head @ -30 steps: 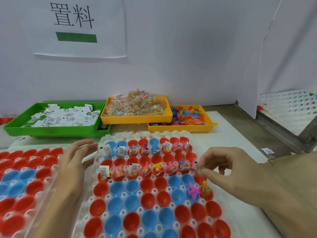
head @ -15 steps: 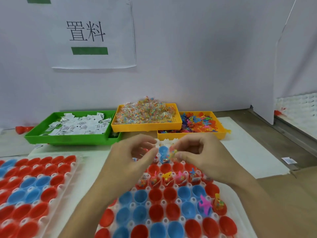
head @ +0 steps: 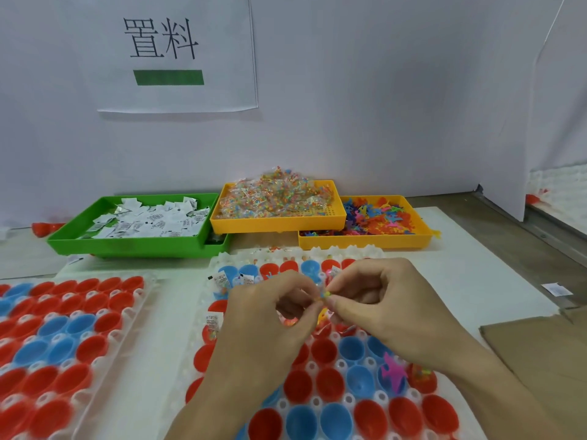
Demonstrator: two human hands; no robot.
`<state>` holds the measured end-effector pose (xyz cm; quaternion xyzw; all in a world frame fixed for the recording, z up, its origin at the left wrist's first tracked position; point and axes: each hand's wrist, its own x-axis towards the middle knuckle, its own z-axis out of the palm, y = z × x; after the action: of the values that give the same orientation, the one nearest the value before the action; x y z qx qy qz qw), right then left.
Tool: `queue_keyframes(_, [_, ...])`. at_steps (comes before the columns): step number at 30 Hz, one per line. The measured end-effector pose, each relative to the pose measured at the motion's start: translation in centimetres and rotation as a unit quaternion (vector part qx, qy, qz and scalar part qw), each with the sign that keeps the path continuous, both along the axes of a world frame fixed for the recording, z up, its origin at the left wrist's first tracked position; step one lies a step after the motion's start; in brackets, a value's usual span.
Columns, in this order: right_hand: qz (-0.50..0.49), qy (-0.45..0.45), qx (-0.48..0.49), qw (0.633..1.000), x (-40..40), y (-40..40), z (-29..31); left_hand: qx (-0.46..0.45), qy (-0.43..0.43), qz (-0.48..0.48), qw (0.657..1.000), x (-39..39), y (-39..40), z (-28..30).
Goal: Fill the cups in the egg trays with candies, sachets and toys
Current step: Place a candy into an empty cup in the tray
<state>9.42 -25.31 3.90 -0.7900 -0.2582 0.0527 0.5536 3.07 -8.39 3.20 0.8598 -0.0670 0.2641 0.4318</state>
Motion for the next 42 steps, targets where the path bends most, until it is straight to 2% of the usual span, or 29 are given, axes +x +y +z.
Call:
queue_keyframes(10, [0.056, 0.096, 0.093, 0.989, -0.6, -0.07, 0.39, 0.146, -0.128, 0.028, 0.981, 0.07, 0.39, -0.21])
queue_keyframes(15, [0.035, 0.093, 0.093, 0.991, -0.46, 0.09, 0.01, 0.188, -0.137, 0.011, 0.972, 0.15, 0.23, -0.54])
queue_keyframes(17, [0.033, 0.088, 0.082, 0.992, -0.34, 0.01, -0.09, 0.166, -0.106, 0.0, 0.98, 0.07, 0.22, -0.54])
queue_keyframes(21, [0.028, 0.067, 0.071, 0.995, 0.06, -0.64, 0.25, 0.029, -0.03, -0.036, 0.998, 0.07, 0.26, -0.51])
queue_keyframes(25, [0.063, 0.046, 0.083, 0.994, 0.0, -0.88, 0.56, -0.083, 0.025, -0.07, 0.994, 0.08, 0.25, -0.45])
queue_keyframes(28, [0.075, 0.033, 0.093, 0.992, -0.09, -0.72, 0.44, -0.089, 0.041, -0.086, 0.991, 0.02, 0.34, -0.36])
queue_keyframes(34, [0.079, 0.032, 0.091, 0.992, -0.12, -0.67, 0.36, -0.057, 0.026, -0.05, 0.997, -0.03, 0.13, -0.35])
queue_keyframes(42, [0.048, 0.012, 0.034, 0.998, -0.15, -0.75, 0.41, -0.042, 0.003, -0.035, 0.998, -0.09, 0.02, -0.37])
